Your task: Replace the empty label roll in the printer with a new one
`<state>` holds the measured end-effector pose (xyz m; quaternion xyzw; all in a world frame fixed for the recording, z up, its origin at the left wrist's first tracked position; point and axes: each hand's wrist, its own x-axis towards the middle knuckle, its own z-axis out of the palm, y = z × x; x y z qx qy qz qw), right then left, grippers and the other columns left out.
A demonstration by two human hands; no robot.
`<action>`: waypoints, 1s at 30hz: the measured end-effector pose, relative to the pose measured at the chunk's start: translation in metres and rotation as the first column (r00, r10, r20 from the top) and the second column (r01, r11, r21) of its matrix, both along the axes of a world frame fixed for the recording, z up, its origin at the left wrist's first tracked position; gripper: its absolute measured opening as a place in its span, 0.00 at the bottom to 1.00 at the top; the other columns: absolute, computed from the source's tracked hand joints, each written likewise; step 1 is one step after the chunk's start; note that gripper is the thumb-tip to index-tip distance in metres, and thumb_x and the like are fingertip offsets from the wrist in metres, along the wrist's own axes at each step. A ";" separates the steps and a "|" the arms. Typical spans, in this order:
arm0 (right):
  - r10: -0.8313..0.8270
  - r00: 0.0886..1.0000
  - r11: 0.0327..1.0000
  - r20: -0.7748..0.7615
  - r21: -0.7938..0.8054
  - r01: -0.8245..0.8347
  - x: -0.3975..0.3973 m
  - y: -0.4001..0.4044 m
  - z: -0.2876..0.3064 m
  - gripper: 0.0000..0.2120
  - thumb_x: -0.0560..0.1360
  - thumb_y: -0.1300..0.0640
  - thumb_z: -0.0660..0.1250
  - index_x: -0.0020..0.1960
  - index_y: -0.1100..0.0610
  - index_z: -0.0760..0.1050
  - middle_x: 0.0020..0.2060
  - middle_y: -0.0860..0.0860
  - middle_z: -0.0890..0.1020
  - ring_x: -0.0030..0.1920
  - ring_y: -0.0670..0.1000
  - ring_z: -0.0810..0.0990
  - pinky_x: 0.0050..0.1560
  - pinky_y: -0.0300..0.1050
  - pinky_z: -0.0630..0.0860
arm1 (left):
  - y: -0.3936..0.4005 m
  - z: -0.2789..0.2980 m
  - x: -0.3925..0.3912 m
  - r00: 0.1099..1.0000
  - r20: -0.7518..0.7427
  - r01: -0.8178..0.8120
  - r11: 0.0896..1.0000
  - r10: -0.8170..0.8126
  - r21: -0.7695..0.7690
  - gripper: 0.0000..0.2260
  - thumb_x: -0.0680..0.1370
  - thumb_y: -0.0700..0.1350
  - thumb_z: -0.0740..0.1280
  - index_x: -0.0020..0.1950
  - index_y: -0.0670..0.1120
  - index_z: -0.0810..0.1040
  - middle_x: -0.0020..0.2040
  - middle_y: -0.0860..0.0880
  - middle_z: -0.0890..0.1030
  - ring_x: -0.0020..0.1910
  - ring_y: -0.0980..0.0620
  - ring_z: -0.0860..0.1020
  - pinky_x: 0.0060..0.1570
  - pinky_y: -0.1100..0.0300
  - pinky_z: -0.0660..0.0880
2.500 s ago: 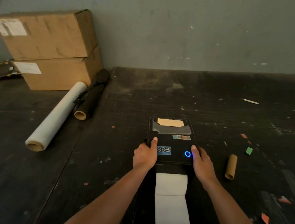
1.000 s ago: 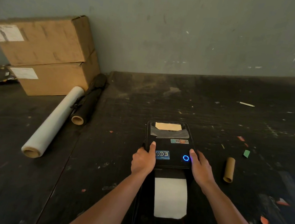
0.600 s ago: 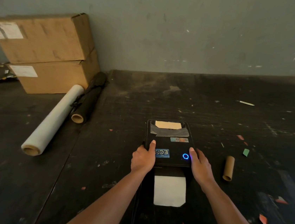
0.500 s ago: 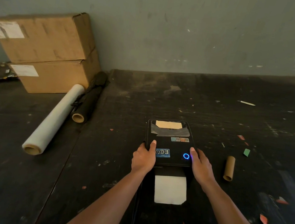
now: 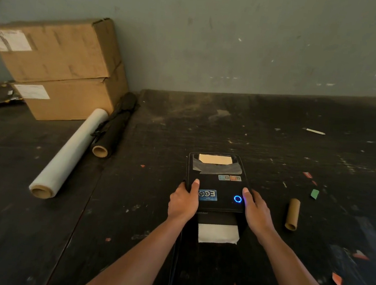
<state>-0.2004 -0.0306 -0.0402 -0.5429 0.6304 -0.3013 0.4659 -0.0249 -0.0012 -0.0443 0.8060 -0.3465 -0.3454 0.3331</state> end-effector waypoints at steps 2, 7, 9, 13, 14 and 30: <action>0.001 1.000 1.000 -0.001 -0.004 -0.001 0.000 0.000 0.000 0.26 0.80 0.45 0.54 0.74 0.56 0.60 0.70 0.57 0.70 0.70 0.56 0.67 0.68 0.55 0.65 | 0.000 0.001 0.000 1.000 0.003 -0.005 1.000 0.005 0.010 0.30 0.80 0.63 0.54 0.76 0.46 0.63 0.69 0.43 0.72 0.68 0.44 0.71 0.64 0.49 0.70; 0.002 1.000 1.000 -0.007 0.006 -0.002 0.000 0.000 0.001 0.26 0.80 0.44 0.54 0.73 0.56 0.61 0.69 0.57 0.71 0.69 0.56 0.69 0.68 0.57 0.66 | 0.001 0.003 -0.001 1.000 0.012 -0.003 1.000 0.003 0.023 0.30 0.80 0.63 0.53 0.76 0.46 0.63 0.70 0.42 0.72 0.68 0.44 0.71 0.63 0.49 0.70; 0.005 1.000 1.000 -0.001 0.009 -0.005 0.000 0.001 0.002 0.26 0.80 0.44 0.54 0.74 0.56 0.60 0.69 0.57 0.71 0.69 0.56 0.68 0.68 0.56 0.66 | 0.001 0.003 -0.001 1.000 0.006 0.002 1.000 -0.002 0.029 0.30 0.80 0.64 0.53 0.75 0.46 0.64 0.69 0.42 0.72 0.67 0.44 0.72 0.62 0.49 0.70; 0.009 1.000 1.000 0.005 0.000 -0.009 0.000 0.002 0.005 0.26 0.80 0.45 0.54 0.74 0.56 0.60 0.69 0.57 0.70 0.69 0.57 0.68 0.68 0.55 0.65 | 0.002 0.006 -0.001 1.000 -0.012 0.009 1.000 -0.009 0.028 0.29 0.80 0.64 0.53 0.73 0.46 0.67 0.66 0.43 0.75 0.64 0.44 0.74 0.60 0.50 0.72; 0.012 1.000 1.000 0.006 0.003 -0.012 -0.001 0.002 0.006 0.25 0.80 0.45 0.54 0.73 0.57 0.61 0.68 0.57 0.71 0.68 0.56 0.69 0.67 0.54 0.65 | 0.002 0.008 -0.001 1.000 -0.007 0.016 0.999 -0.016 0.028 0.28 0.80 0.63 0.53 0.73 0.46 0.67 0.66 0.43 0.74 0.65 0.44 0.74 0.60 0.51 0.72; 0.202 0.966 0.977 -0.160 0.096 -0.189 -0.024 0.000 0.051 0.22 0.79 0.49 0.59 0.71 0.56 0.65 0.65 0.54 0.73 0.64 0.52 0.72 0.63 0.49 0.69 | 0.047 0.024 0.008 0.987 -0.006 0.162 0.987 -0.161 0.016 0.25 0.82 0.57 0.57 0.76 0.47 0.63 0.73 0.46 0.70 0.70 0.48 0.69 0.71 0.55 0.63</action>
